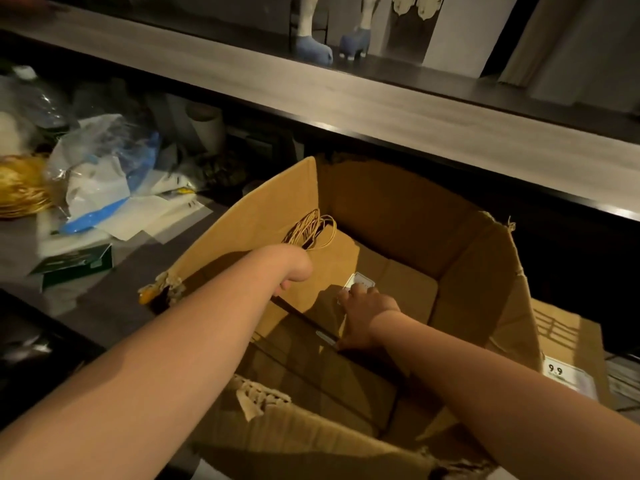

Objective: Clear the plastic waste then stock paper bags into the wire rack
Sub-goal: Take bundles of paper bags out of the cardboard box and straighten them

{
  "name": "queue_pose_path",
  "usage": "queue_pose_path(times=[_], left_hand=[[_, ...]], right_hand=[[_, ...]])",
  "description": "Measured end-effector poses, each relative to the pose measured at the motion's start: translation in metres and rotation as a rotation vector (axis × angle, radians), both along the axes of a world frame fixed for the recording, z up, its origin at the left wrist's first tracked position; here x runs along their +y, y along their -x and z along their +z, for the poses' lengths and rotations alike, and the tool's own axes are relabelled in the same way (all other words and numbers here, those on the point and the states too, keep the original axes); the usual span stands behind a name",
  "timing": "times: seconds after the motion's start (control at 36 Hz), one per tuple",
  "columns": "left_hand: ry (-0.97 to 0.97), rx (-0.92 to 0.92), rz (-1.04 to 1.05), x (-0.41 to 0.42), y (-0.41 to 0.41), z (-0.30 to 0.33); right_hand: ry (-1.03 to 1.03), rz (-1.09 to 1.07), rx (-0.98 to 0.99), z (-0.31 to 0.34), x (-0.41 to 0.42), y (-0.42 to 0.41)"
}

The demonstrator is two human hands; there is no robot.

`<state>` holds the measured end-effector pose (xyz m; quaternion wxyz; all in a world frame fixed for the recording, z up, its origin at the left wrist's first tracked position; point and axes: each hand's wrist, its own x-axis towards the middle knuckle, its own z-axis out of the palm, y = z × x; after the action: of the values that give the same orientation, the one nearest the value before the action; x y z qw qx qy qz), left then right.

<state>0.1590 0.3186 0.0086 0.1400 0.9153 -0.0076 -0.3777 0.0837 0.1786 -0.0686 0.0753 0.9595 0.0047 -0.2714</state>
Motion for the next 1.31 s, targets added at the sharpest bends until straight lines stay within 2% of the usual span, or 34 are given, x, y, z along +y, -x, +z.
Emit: queue_pose_path(times=[0.19,0.75,1.06,1.31], left_hand=[[0.046,0.003,-0.018,-0.002,-0.001,0.002],[-0.007,-0.007,-0.143,-0.005,0.002,0.004],[0.005,0.031,-0.117,-0.009,0.005,0.006],[0.027,0.032,-0.100,-0.009,0.004,0.005]], right_hand=[[-0.005,-0.020,-0.003,0.004,0.004,0.003],[-0.021,0.013,0.027,0.002,0.004,0.001],[-0.056,-0.027,0.036,0.001,0.009,0.002],[-0.099,0.002,0.129,0.024,0.007,-0.007]])
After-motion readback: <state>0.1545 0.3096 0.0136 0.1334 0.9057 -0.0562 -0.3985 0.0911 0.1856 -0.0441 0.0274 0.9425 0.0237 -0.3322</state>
